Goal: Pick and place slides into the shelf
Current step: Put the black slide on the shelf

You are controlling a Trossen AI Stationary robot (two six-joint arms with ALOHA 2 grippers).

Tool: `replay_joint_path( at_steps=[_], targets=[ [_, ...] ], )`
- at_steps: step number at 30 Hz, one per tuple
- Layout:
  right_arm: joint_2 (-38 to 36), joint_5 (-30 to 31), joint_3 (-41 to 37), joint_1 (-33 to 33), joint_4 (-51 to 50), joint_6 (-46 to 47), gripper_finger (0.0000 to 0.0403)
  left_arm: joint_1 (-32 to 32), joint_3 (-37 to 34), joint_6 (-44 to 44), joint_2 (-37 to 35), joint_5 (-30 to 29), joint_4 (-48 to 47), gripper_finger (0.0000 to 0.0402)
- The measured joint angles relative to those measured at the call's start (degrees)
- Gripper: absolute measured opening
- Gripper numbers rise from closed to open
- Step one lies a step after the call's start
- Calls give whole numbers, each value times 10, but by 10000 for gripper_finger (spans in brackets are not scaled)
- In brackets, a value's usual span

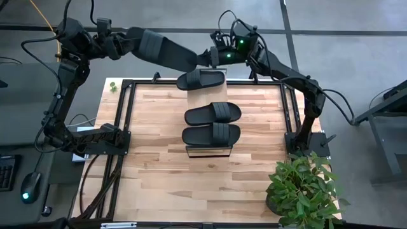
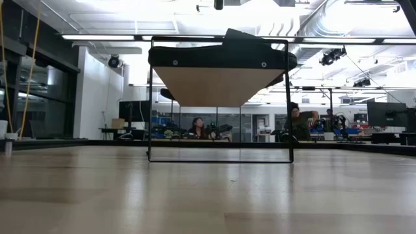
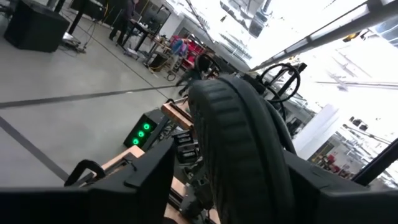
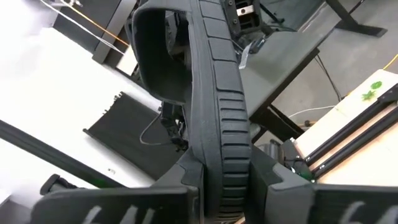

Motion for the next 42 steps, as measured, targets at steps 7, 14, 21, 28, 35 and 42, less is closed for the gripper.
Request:
replay_joint_path(
  at_steps=[7,14,21,28,35,42],
  targets=[
    [-1,-9,0,-26,-1,24,40,0,0,23,4,1,-15,245],
    [-2,-70,0,-50,-15,48,39,0,0,73,7,1,-58,262],
    [-11,-128,0,-89,-126,19,39,61,0,79,6,45,-53,261],
    [-30,-159,1,-133,-232,-39,39,166,0,29,5,146,6,262],
    [-31,-201,0,-148,-329,-95,39,195,0,13,4,174,17,262],
    [-31,-205,0,-147,-380,-133,39,195,0,11,4,163,16,262]
  ],
)
